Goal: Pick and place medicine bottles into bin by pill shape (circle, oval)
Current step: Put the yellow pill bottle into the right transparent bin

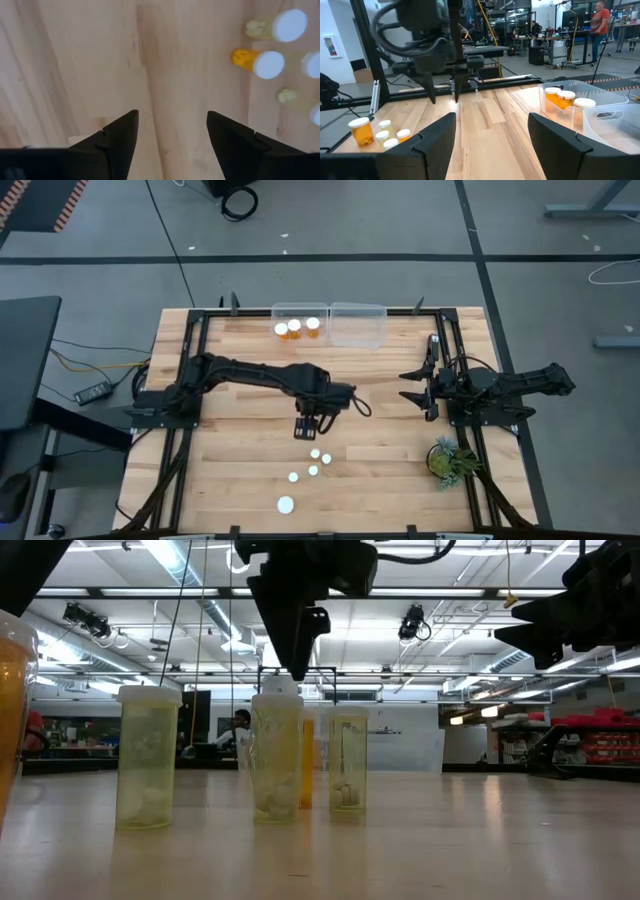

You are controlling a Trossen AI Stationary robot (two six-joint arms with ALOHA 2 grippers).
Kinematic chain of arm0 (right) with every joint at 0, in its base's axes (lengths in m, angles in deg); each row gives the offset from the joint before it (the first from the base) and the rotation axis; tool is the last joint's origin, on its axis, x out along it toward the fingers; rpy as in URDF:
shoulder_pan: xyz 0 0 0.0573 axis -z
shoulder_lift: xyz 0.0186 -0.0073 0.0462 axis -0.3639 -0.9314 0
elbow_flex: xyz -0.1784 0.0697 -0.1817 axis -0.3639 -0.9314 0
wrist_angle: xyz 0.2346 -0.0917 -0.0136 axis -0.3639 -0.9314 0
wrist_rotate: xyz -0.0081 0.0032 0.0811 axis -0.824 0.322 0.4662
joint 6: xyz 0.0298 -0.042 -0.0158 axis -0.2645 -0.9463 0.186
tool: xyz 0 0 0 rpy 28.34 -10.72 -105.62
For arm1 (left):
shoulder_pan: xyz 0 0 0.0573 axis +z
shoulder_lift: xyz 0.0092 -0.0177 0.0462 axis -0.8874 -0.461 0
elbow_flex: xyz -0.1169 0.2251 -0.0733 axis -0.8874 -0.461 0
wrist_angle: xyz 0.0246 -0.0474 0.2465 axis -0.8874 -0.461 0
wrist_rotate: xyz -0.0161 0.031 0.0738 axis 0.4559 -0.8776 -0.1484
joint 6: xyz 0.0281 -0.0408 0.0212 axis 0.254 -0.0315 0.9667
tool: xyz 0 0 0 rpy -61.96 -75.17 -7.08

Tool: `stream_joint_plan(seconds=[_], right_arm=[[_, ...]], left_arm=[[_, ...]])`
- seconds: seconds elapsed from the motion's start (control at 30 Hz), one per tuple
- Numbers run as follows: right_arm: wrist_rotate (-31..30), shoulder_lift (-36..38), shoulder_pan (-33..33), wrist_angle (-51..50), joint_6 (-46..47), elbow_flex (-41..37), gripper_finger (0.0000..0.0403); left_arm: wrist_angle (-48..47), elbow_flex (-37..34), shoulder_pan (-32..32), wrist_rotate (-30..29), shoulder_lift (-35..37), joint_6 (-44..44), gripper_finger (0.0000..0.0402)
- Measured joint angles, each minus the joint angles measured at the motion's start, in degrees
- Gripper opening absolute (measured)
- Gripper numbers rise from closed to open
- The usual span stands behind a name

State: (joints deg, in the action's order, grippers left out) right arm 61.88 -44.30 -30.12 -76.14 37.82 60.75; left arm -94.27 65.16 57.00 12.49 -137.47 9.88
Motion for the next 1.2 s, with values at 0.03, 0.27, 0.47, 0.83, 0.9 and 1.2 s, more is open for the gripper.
stream_joint_plan(seconds=[0.03,0.27,0.47,0.83,0.9,1.2], right_arm=[[0.0,0.0,0.0,0.0,0.0,0.0,0.0255],[0.0,0.0,0.0,0.0,0.0,0.0,0.0255],[0.0,0.0,0.0,0.0,0.0,0.0,0.0255],[0.0,0.0,0.0,0.0,0.0,0.0,0.0255],[0.0,0.0,0.0,0.0,0.0,0.0,0.0255],[0.0,0.0,0.0,0.0,0.0,0.0,0.0255]], left_arm=[[0.3,-0.3,-0.4,0.0,0.0,-0.2,0.0239],[5.9,-9.5,-3.6,0.0,0.1,-1.4,0.0218],[7.4,-16.9,-7.2,0.0,0.0,-3.9,0.0202],[5.3,-17.8,-15.2,0.1,0.0,-14.5,0.0185],[2.7,-17.8,-16.4,0.1,0.0,-17.4,0.0187],[-1.5,-17.8,-21.4,0.1,0.9,-26.2,0.0178]])
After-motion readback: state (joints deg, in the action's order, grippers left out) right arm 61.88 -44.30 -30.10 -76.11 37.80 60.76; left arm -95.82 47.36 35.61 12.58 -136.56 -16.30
